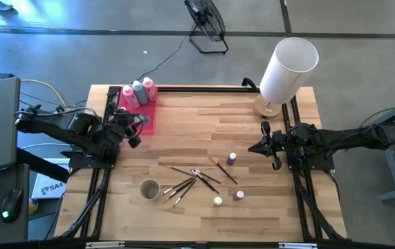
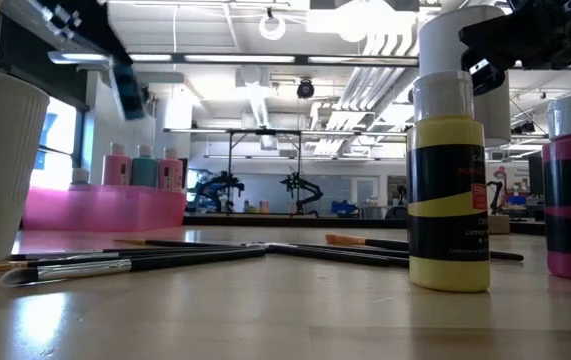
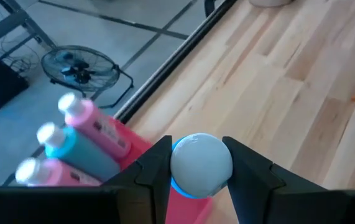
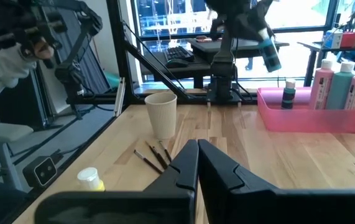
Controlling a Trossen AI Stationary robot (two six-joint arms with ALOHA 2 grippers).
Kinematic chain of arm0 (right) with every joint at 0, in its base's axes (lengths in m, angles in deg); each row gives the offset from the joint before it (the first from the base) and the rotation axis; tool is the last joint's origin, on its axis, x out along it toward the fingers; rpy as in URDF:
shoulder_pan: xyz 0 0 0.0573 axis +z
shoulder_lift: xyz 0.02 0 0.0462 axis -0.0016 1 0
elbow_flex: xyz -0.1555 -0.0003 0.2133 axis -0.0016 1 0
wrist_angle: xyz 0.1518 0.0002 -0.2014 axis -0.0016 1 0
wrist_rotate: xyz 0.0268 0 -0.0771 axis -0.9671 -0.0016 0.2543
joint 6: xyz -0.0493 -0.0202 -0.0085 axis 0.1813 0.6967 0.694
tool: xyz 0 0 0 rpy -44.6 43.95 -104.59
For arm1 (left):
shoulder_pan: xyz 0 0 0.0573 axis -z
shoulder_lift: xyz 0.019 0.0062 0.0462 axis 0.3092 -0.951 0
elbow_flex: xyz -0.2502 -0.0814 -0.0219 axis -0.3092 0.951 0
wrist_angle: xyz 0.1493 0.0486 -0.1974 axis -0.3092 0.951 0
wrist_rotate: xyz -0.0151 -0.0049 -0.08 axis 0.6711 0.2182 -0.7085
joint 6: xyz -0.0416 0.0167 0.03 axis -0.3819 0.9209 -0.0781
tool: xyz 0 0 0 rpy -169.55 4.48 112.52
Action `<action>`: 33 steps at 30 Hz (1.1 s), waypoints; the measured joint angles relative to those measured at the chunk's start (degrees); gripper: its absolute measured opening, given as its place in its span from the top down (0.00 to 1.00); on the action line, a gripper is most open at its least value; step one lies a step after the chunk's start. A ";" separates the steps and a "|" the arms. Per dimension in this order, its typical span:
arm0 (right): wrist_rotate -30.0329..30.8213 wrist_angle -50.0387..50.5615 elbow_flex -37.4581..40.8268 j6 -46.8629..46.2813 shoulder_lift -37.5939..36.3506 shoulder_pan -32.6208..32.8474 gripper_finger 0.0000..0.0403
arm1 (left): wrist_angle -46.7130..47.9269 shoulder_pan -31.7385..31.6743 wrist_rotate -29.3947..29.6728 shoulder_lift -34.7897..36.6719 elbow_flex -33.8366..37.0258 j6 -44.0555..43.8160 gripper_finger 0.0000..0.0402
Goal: Pick & Place Paint Supplies
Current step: Put the small light blue paint bottle into the pink bin
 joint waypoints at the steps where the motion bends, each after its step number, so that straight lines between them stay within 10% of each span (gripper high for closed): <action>1: -0.02 0.00 0.00 0.00 0.00 0.02 0.99 | -1.47 0.00 0.18 1.34 1.65 -0.48 0.69; 15: 2.01 -1.30 0.02 2.47 0.00 -0.04 0.99 | -2.58 -1.39 6.23 8.57 7.68 -9.99 0.70; 33: 1.44 -0.99 0.02 2.64 0.02 -0.04 0.99 | -5.25 -36.83 -15.43 -0.79 7.64 -5.36 0.70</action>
